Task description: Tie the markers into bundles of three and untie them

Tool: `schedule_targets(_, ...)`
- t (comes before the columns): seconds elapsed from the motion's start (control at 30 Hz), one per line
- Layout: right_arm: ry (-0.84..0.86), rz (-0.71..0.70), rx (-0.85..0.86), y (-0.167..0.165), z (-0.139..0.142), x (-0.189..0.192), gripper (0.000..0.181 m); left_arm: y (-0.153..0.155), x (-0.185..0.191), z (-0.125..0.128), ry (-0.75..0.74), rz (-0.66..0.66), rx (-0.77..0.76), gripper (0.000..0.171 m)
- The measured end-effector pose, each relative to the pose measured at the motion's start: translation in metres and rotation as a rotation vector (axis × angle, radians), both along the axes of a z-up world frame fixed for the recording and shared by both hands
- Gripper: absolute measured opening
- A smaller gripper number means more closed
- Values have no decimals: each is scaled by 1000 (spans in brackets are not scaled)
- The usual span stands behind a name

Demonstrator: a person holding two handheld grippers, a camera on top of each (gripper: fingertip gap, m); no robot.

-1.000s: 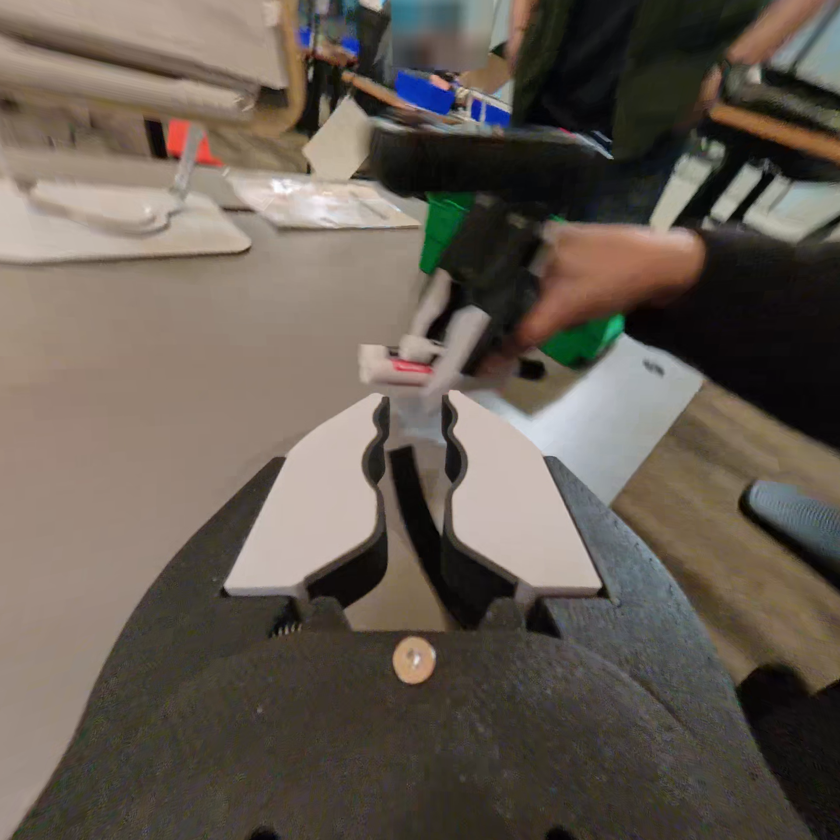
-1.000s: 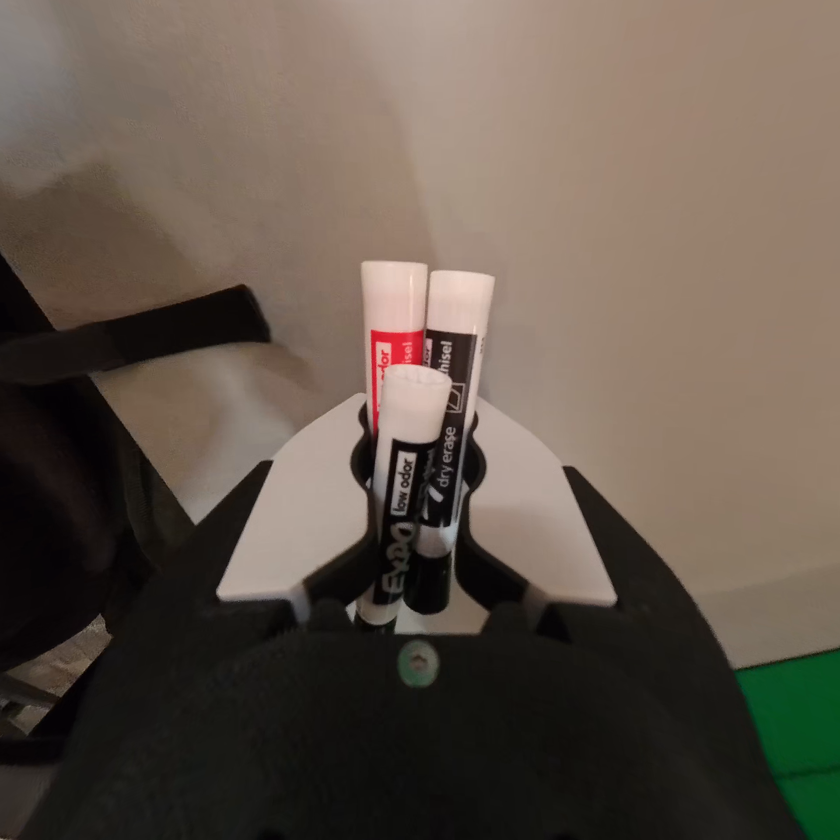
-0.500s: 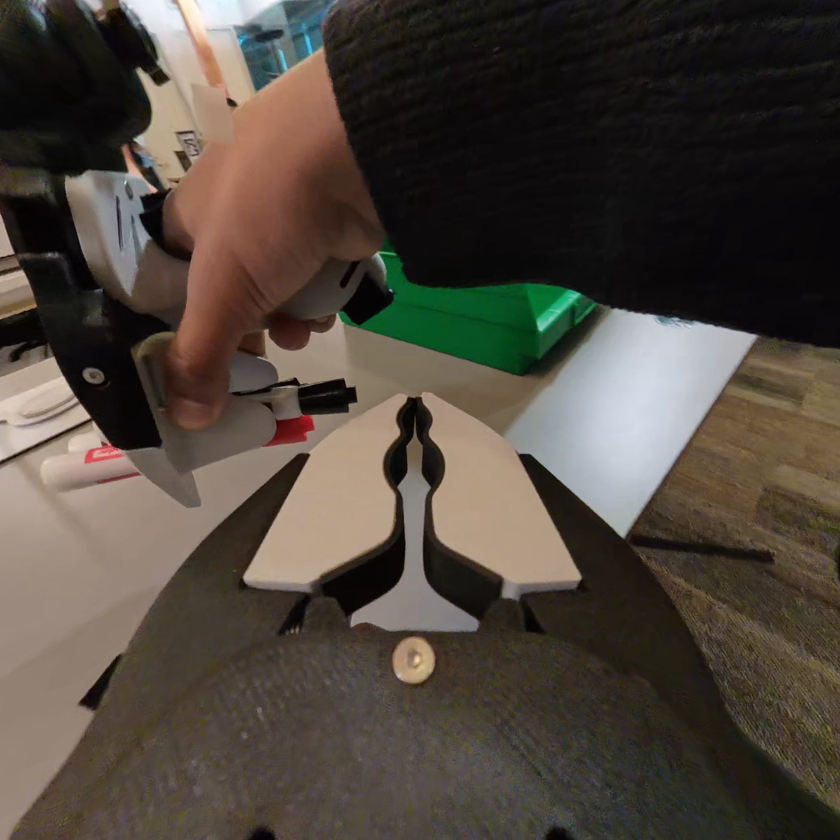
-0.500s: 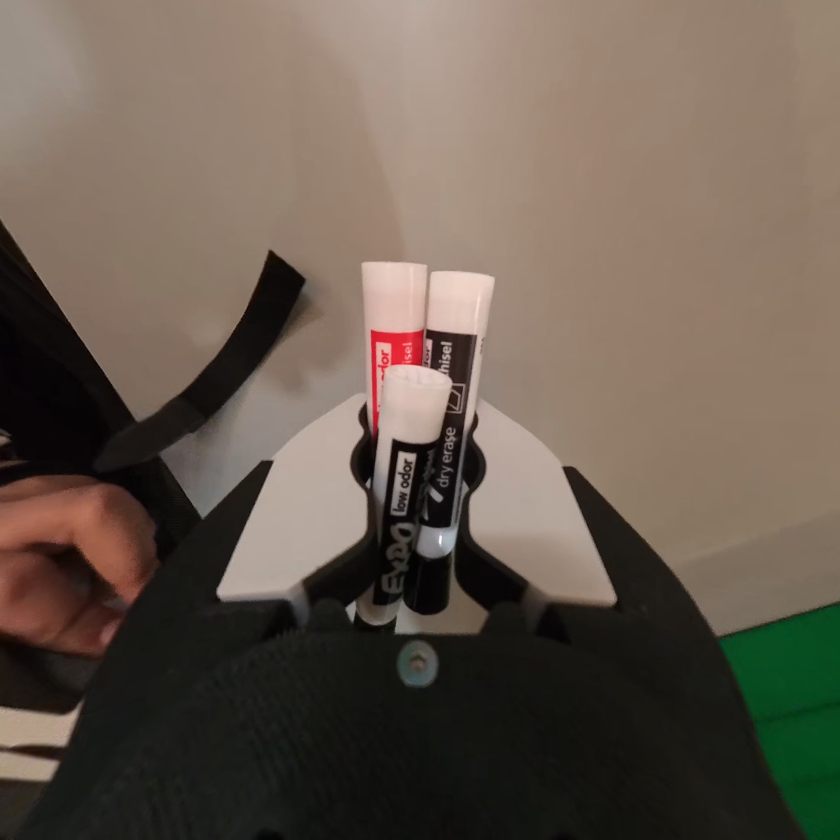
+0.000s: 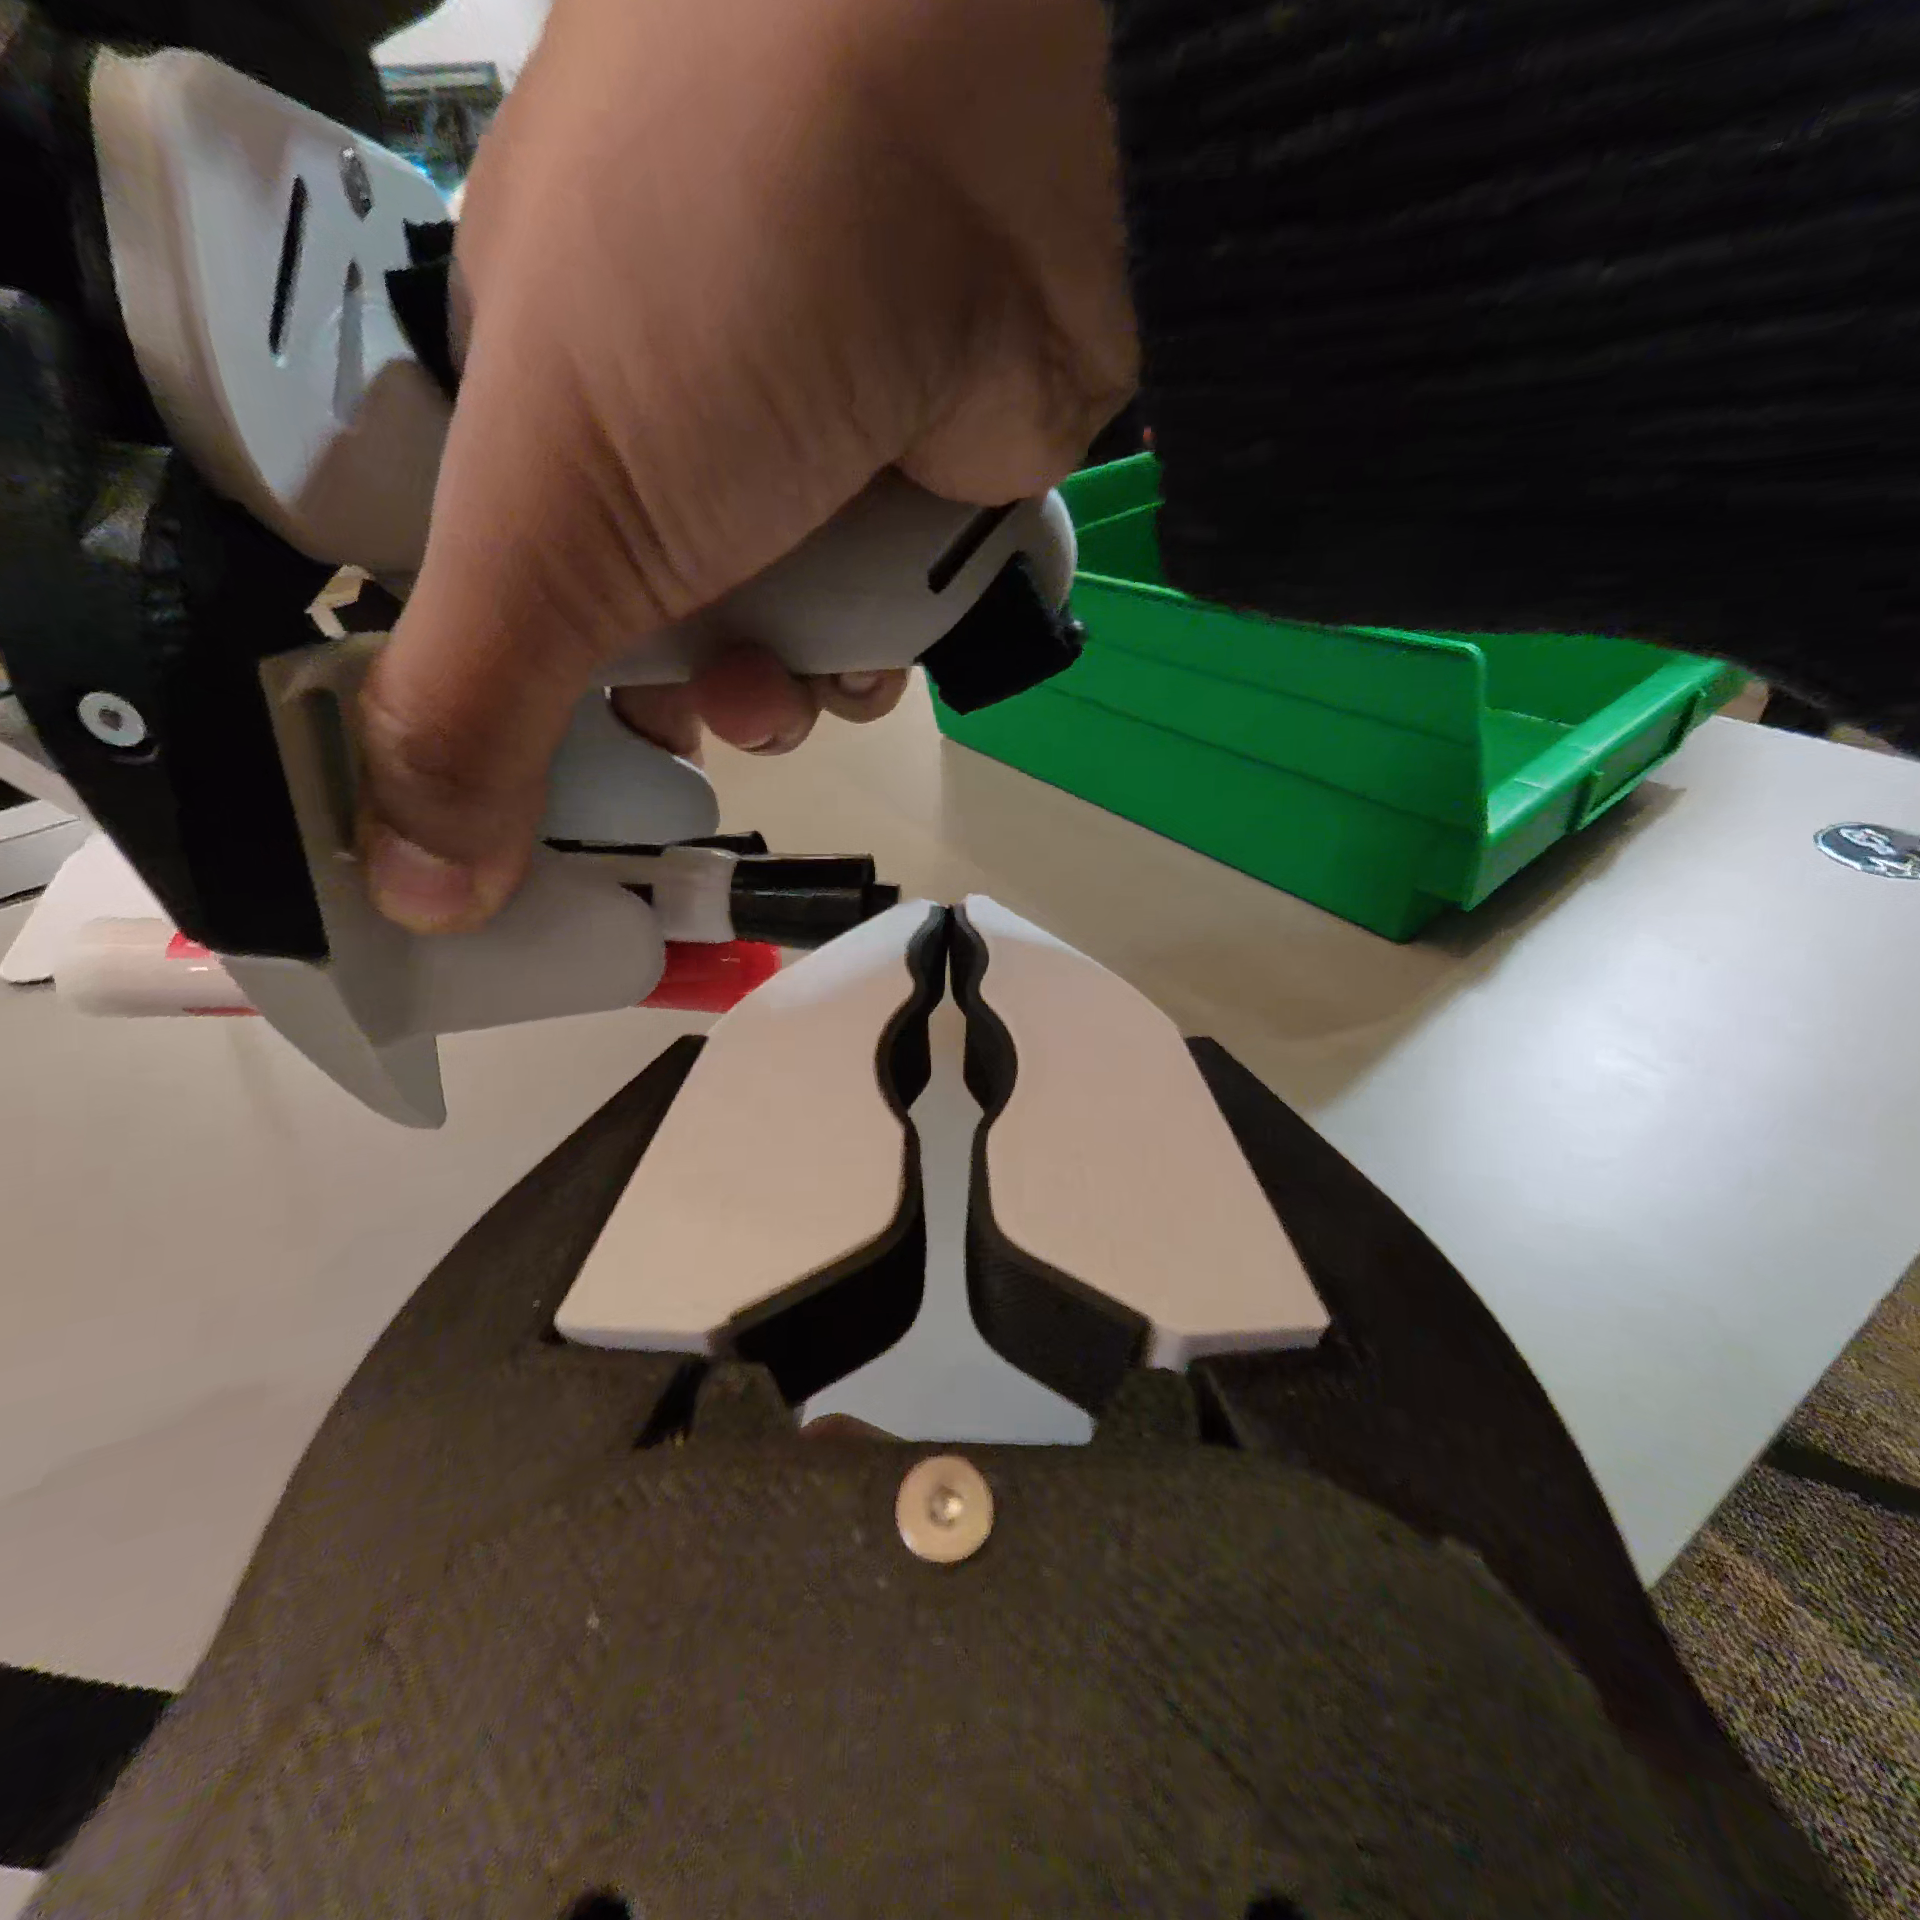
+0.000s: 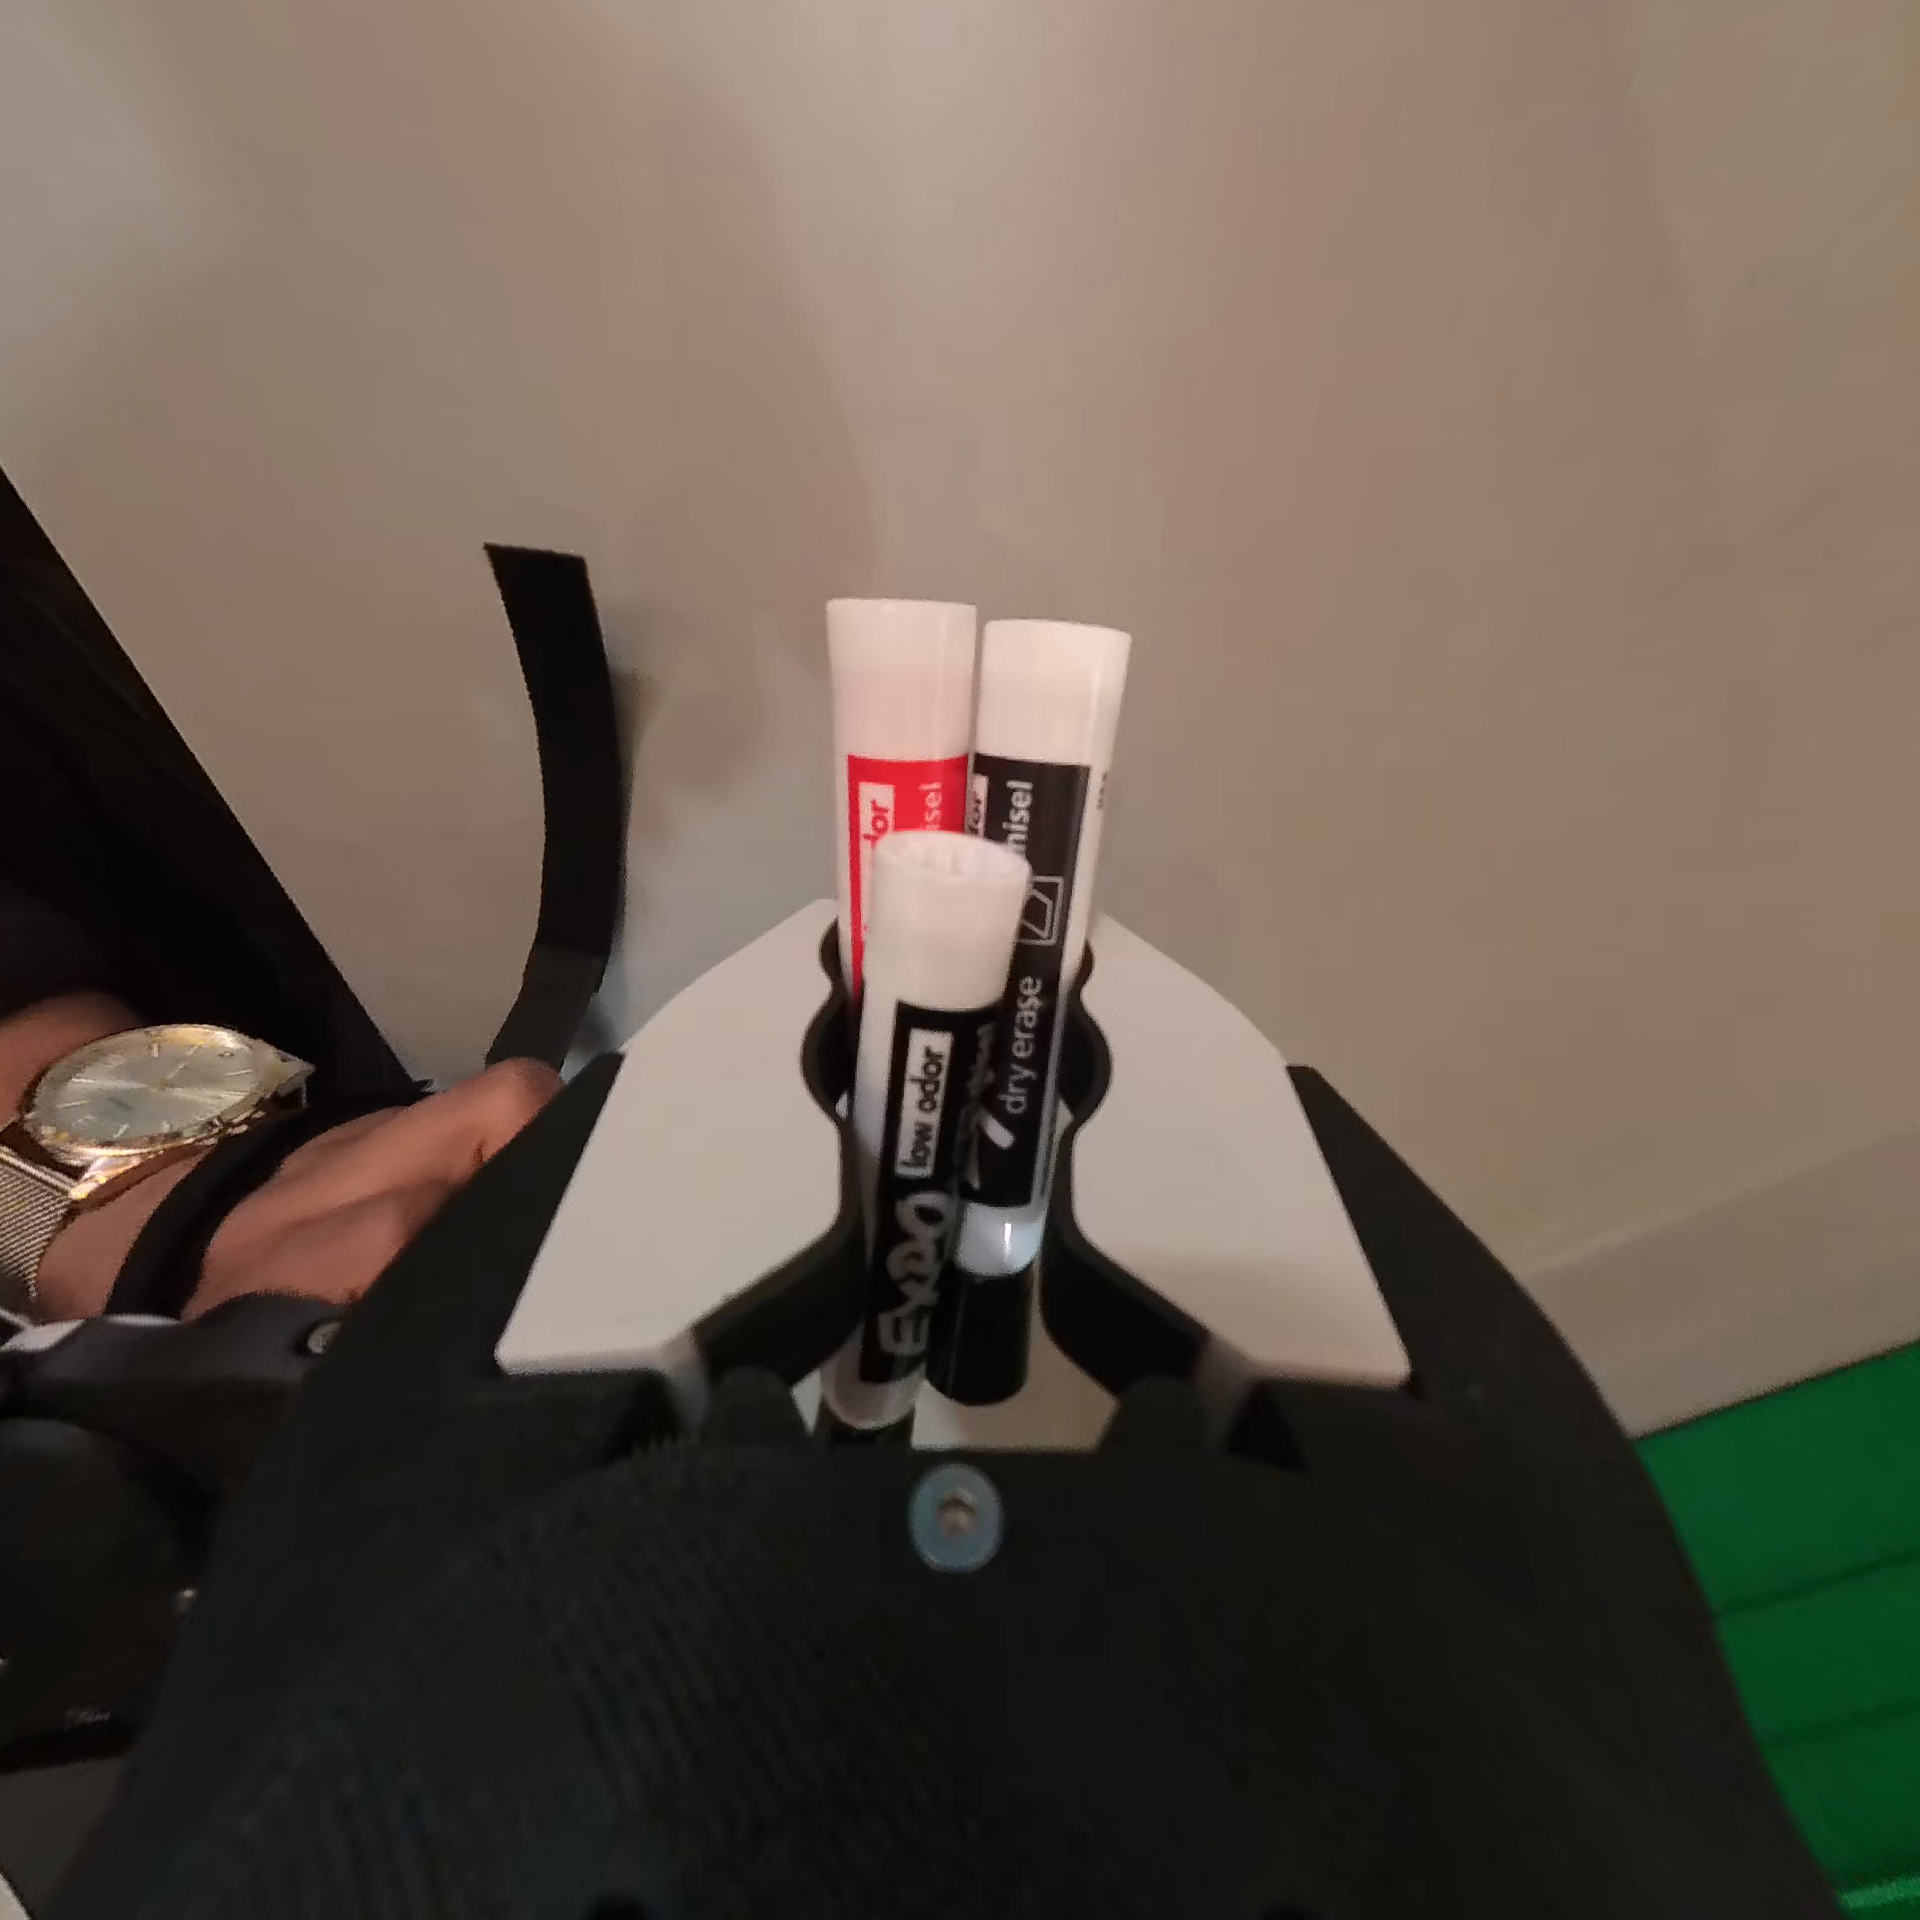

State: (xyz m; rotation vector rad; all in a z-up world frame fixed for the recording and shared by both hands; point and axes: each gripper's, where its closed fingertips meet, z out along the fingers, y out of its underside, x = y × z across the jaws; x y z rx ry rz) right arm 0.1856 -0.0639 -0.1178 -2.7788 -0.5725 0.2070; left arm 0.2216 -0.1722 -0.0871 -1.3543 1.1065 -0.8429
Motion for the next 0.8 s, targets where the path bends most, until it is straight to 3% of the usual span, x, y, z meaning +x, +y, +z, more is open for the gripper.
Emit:
schedule_targets(0.47,0,-1,-18,-1,-6,-2,37,15,-2,1,-9,39,-48,0)
schedule_targets(0.8,-1,0,-14,-3,-6,-2,37,-9,-8,11,-57,-76,-47,0)
